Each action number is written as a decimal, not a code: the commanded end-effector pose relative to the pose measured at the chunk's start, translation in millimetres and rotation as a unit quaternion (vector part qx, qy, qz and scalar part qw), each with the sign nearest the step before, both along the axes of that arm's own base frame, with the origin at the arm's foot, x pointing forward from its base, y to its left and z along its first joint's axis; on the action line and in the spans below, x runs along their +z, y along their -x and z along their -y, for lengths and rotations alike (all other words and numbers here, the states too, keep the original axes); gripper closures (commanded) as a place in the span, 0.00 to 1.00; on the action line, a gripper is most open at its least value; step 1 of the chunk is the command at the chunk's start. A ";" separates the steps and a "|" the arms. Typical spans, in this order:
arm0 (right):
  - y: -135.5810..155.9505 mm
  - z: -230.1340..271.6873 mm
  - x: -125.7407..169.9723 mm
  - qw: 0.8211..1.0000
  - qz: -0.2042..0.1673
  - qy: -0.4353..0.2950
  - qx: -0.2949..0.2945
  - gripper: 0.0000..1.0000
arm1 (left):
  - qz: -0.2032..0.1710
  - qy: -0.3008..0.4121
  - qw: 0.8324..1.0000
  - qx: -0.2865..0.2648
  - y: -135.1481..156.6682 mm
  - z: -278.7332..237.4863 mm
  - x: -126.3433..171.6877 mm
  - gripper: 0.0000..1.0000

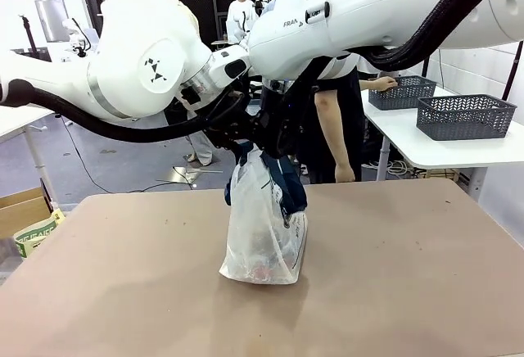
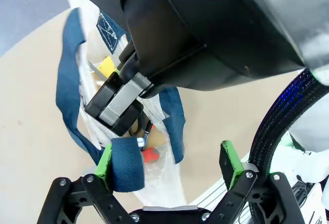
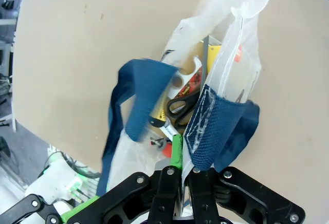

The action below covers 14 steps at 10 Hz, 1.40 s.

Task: Transfer purchased items from the store into the shopping bag.
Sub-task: Move the Reusable shopping bag to the right side of the table.

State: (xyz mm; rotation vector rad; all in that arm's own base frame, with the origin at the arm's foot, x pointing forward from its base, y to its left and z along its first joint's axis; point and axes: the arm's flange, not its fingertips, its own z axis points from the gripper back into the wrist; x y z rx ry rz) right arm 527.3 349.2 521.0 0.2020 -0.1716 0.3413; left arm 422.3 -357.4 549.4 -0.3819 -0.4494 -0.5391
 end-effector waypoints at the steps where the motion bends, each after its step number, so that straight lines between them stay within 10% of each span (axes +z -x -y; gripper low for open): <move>1: -5.5 -5.9 0.4 1.000 0.008 0.008 0.001 1.00 | 0.006 0.028 0.999 -0.019 4.3 -4.7 -1.9 0.00; 10: -11.0 -2.9 -1.0 1.000 0.001 0.001 -0.002 1.00 | 0.004 -0.031 0.998 0.053 -14.5 -3.1 -24.7 0.00; 14: -10.3 -2.9 -1.0 1.000 0.001 0.001 -0.003 1.00 | 0.027 -0.064 0.994 0.083 -14.6 -2.5 -29.9 0.73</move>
